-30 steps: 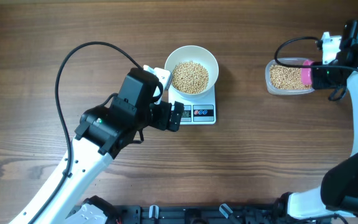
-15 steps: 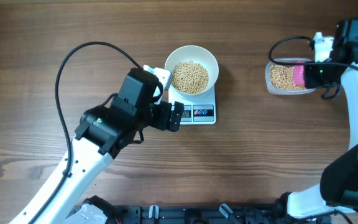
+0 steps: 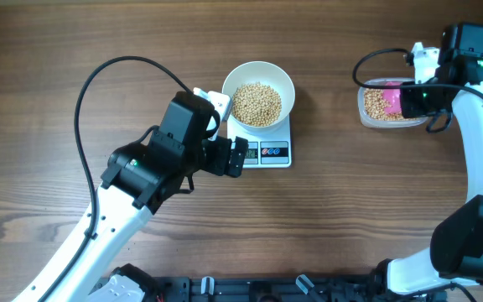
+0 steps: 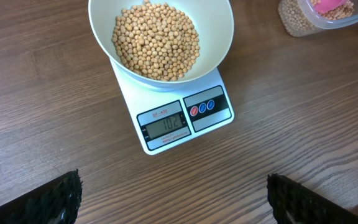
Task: Scoop item into bowl and weigh 150g on scale
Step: 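Drag the pink scoop through the soybeans to fill it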
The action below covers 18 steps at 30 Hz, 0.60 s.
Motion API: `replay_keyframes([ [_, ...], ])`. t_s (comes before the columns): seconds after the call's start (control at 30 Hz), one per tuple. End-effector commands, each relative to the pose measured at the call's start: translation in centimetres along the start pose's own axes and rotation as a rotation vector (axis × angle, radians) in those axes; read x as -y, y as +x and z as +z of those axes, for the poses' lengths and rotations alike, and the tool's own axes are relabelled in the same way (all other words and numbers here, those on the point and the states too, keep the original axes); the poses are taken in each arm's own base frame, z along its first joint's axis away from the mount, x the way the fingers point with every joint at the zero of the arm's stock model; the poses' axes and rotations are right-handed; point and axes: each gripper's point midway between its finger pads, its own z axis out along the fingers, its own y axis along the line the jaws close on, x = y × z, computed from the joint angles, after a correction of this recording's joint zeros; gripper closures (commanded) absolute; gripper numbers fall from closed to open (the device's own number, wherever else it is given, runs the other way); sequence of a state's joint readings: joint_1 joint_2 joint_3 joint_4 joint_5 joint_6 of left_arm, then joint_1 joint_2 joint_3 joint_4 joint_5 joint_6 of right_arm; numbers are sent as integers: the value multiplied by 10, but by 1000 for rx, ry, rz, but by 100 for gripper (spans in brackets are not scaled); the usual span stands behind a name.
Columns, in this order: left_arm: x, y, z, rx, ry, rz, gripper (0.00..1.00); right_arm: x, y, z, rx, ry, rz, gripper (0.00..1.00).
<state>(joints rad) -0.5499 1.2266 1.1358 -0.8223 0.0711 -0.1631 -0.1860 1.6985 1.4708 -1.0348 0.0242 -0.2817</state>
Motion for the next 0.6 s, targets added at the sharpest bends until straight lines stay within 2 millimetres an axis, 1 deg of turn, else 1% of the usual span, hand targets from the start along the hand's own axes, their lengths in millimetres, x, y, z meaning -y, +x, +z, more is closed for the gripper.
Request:
replay_keyframes([
  [0.0,-2,0,-1,8,-13,-7,0,25,4,1,-40,147,26,96],
  [0.2,-2,0,-1,8,-13,-7,0,27,1,1,-28,159,46,96],
  [0.27,-2,0,-1,8,-13,-7,0,24,1,2,-25,146,47,96],
  [0.33,-2,0,-1,8,-13,-7,0,19,2,6,-27,120,44,96],
  [0.57,-2,0,-1,8,-14,-7,0,-4,19,23,-68,12,31,96],
])
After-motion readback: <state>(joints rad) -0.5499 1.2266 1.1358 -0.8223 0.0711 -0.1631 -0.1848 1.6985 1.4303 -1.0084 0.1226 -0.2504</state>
